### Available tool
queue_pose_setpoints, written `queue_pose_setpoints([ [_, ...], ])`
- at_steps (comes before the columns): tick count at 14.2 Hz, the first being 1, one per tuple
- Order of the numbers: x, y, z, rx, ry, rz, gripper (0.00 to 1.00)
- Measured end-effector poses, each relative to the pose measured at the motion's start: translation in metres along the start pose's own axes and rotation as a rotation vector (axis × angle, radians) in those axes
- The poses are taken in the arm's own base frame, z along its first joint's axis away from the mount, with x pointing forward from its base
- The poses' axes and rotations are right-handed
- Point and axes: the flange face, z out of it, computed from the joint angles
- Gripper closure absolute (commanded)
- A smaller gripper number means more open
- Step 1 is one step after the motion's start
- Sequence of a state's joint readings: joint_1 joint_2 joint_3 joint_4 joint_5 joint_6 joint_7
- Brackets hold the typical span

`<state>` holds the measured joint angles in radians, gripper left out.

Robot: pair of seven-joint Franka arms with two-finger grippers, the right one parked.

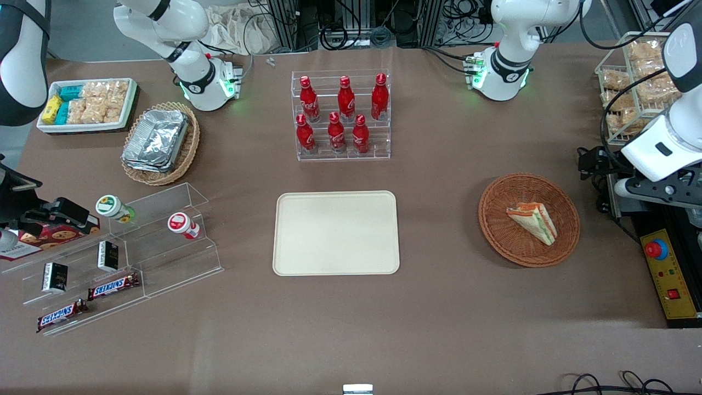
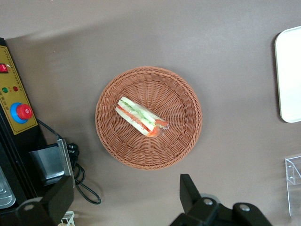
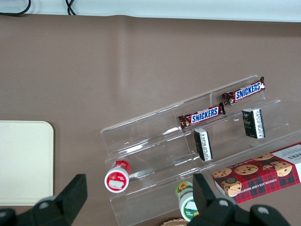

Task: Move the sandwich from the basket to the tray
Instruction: 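Move the left gripper over the sandwich in the wicker basket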

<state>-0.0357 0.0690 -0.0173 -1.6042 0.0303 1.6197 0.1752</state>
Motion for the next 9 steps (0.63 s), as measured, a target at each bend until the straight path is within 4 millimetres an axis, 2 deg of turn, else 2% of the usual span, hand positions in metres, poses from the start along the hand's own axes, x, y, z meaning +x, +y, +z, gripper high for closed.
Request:
queue_pose_setpoints([
  [6,0.004,0.000,0.007,-0.004,-0.024,0.001,0.00],
  [8,0.005,0.004,0.020,-0.007,-0.061,-0.041,0.00],
  [9,0.005,0.008,0.034,0.007,-0.091,-0.064,0.00],
])
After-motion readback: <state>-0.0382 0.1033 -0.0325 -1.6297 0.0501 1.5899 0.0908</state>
